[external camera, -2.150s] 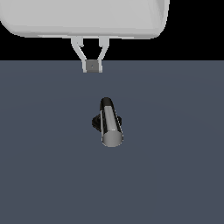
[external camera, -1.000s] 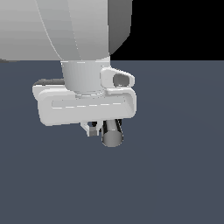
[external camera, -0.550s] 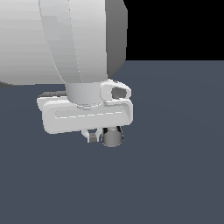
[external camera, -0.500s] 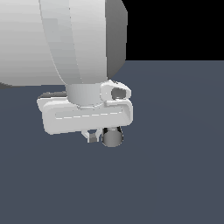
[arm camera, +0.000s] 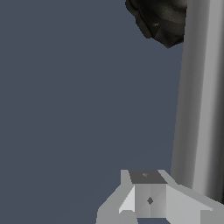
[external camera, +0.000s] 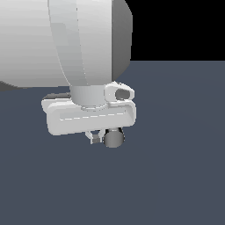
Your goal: Turn on the faucet by rotating a designated handle.
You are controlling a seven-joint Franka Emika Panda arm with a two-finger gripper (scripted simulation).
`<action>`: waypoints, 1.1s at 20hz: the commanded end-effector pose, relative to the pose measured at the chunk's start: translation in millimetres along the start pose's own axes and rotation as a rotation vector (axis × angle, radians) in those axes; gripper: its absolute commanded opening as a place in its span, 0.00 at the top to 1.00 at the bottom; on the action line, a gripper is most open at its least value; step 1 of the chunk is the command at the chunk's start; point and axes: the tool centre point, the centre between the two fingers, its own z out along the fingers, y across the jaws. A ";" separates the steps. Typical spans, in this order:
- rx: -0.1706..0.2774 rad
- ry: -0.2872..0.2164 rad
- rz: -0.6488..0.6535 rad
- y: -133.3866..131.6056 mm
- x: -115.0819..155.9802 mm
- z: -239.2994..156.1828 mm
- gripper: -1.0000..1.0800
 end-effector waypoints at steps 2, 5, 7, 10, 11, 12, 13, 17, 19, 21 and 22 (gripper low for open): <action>-0.001 0.002 0.012 21.5 2.0 0.1 1.00; -0.001 0.002 0.012 35.6 2.9 0.2 1.00; -0.001 0.002 0.012 44.8 3.5 0.4 1.00; -0.001 0.002 0.012 58.8 4.4 0.4 1.00; -0.001 0.002 0.012 63.5 4.7 0.5 1.00; -0.001 0.002 0.012 68.1 5.0 0.5 1.00; -0.001 0.002 0.012 72.8 5.2 0.5 1.00; -0.001 0.002 0.012 91.2 6.4 0.6 1.00; -0.001 0.002 0.012 100.3 7.0 0.7 1.00; -0.001 0.002 0.012 109.4 7.6 0.8 1.00; -0.001 0.002 0.012 113.9 7.9 0.8 1.00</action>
